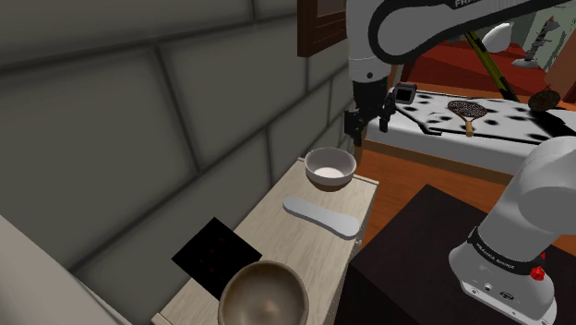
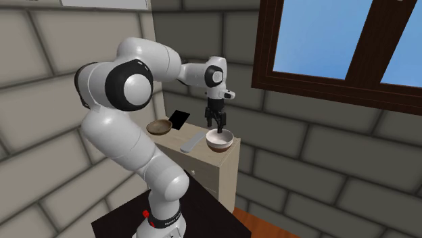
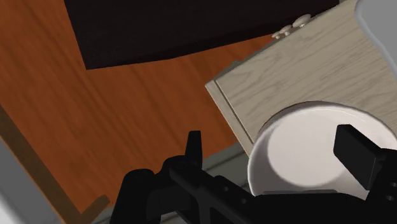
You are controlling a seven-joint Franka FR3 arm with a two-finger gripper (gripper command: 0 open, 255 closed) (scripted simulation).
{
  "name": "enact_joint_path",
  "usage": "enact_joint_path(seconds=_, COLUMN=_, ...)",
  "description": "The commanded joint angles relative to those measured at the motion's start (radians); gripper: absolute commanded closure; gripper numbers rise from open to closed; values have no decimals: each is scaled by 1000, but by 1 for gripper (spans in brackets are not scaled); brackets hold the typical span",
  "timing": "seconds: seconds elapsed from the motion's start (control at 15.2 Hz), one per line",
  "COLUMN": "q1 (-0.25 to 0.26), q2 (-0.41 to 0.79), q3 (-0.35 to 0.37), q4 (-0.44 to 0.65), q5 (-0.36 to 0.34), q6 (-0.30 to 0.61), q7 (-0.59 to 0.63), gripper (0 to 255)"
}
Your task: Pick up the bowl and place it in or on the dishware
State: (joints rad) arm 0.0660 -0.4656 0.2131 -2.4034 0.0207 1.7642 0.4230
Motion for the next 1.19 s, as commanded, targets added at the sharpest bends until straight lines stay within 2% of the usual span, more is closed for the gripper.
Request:
enact_joint_path(seconds=0.0, q1=5, q2=68, q3=32, q4=28, q5=1, q6=43, q7=44, gripper=0)
enact_joint_path(seconds=0.4, q1=17, q2=290, q3=113, q4=143, q5=-38, q6=146, q7=177, gripper=0)
enact_joint_path(seconds=0.79, q1=45, q2=530, q3=164, q4=306, q5=-129, q6=203, q7=319, gripper=0)
enact_joint_path(seconds=1.12, q1=47, q2=556, q3=161, q4=275, q5=-143, q6=257, q7=331, gripper=0)
